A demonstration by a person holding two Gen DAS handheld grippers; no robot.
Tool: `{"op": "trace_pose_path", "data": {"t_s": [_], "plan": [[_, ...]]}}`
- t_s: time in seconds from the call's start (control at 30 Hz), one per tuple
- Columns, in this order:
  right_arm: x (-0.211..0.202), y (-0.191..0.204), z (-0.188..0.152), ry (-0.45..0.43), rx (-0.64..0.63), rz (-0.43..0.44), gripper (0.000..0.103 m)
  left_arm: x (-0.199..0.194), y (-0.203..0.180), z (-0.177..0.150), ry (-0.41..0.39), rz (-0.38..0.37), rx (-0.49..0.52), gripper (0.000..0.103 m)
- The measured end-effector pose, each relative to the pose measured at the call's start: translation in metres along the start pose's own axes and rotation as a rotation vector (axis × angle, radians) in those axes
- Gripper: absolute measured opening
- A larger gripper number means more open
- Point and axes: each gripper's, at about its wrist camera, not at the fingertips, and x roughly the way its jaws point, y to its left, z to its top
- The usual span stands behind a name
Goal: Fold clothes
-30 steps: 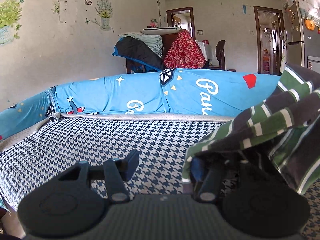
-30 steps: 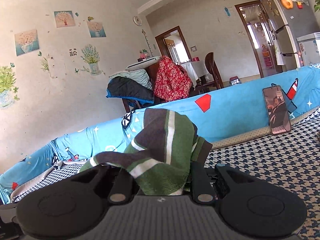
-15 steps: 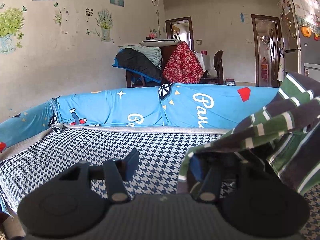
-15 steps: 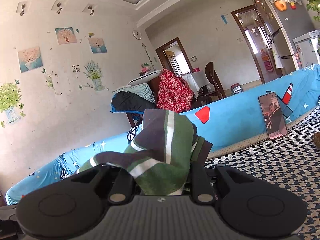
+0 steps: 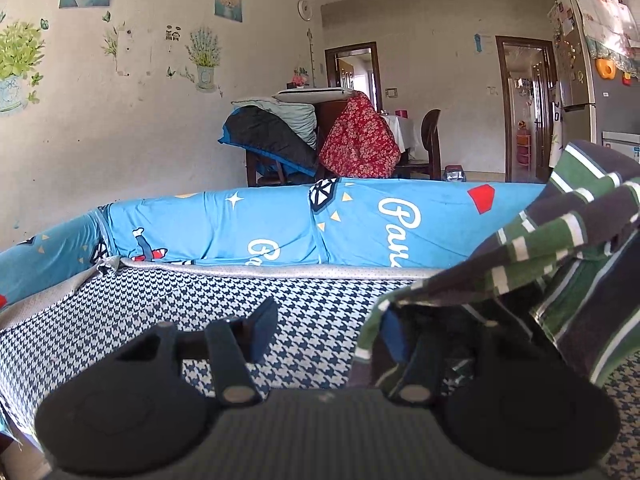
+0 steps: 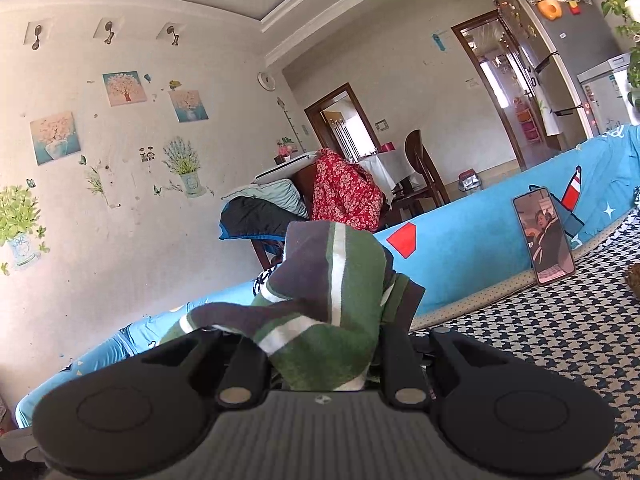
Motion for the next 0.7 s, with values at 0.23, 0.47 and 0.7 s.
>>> {"op": "trace_pose_path", "data": {"t_s": [0.23, 0.47, 0.7], "plan": [[-0.010, 0.004, 0.006, -0.052, 0.000, 0.061, 0.018, -0.012, 0.007, 0.010, -0.038, -0.009, -0.037, 0.053], [-0.025, 0.006, 0.012, -0.098, 0.000, 0.120, 0.018, -0.038, 0.008, 0.027, -0.104, -0.036, -0.059, 0.053], [-0.036, 0.007, 0.017, -0.130, 0.013, 0.172, 0.018, -0.055, 0.007, 0.040, -0.159, -0.056, -0.056, 0.057]]}}
